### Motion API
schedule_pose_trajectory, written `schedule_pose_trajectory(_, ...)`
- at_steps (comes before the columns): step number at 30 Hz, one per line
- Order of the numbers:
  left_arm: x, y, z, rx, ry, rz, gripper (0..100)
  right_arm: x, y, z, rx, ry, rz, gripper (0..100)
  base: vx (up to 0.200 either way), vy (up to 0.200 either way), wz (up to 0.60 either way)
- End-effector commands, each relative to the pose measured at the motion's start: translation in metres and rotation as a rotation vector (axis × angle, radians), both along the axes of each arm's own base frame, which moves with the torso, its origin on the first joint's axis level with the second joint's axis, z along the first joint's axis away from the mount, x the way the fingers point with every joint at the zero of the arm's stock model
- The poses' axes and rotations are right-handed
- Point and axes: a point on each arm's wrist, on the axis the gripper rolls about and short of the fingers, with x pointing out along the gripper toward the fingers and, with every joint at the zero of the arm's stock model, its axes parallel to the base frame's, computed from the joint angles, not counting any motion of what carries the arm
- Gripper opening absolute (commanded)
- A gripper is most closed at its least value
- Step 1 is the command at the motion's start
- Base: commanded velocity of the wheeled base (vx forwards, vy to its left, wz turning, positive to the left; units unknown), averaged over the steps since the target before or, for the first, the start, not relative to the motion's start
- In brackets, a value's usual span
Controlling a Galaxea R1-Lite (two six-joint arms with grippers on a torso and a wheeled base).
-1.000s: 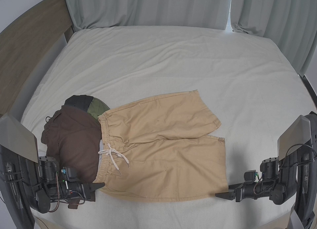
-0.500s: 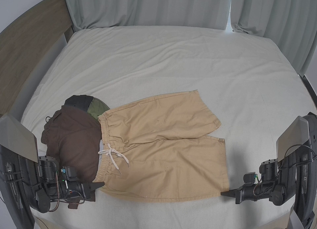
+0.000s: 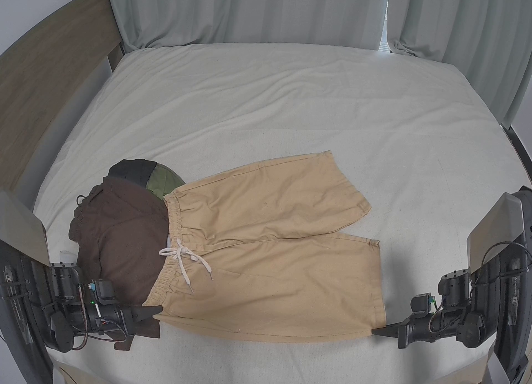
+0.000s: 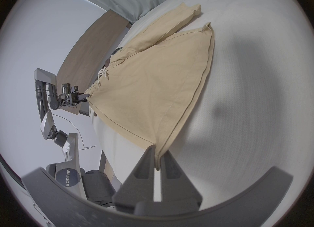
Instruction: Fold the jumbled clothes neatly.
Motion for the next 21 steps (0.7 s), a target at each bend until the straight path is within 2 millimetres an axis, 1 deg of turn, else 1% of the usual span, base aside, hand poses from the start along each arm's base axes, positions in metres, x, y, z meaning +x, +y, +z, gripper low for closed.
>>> schedule_pose_trajectory(1,-0.007,0.006,-0.007,-0.006,0.027,-0.014,0,-0.004,-0.001,0.002,-0.01,-0.006,0.016,0,0.0,0.0,0.0)
schedule_pose_trajectory(6,-0.006,0.006,-0.009,0.015,-0.006,-0.04,0,-0.003,-0.003,0.005,-0.004,-0.036,0.034,0,0.0,0.0,0.0)
schedule_pose_trajectory(10,-0.003,0.005,-0.004,0.018,-0.055,-0.044,0,0.001,-0.004,0.018,0.027,-0.1,0.04,0,0.0,0.0,0.0)
schedule_pose_trajectory(14,0.006,0.004,0.013,-0.01,-0.11,-0.028,0,0.008,-0.006,0.036,0.048,-0.187,0.023,0,0.0,0.0,0.0)
schedule_pose_trajectory(15,0.006,0.004,0.014,-0.01,-0.111,-0.025,0,0.008,-0.006,0.037,0.049,-0.191,0.022,0,0.0,0.0,0.0)
schedule_pose_trajectory(16,0.01,0.001,0.023,-0.038,-0.127,-0.018,0,0.011,-0.005,0.044,0.068,-0.209,0.008,0,0.0,0.0,0.0)
schedule_pose_trajectory(18,0.016,-0.001,0.031,-0.064,-0.136,-0.005,0,0.015,-0.004,0.051,0.093,-0.228,-0.008,0,0.0,0.0,0.0)
schedule_pose_trajectory(19,0.016,-0.001,0.031,-0.065,-0.137,-0.002,0,0.015,-0.004,0.052,0.095,-0.23,-0.01,0,0.0,0.0,0.0)
schedule_pose_trajectory(21,0.025,-0.003,0.039,-0.087,-0.162,0.006,0,0.022,-0.002,0.06,0.125,-0.256,-0.029,0,0.0,0.0,0.0)
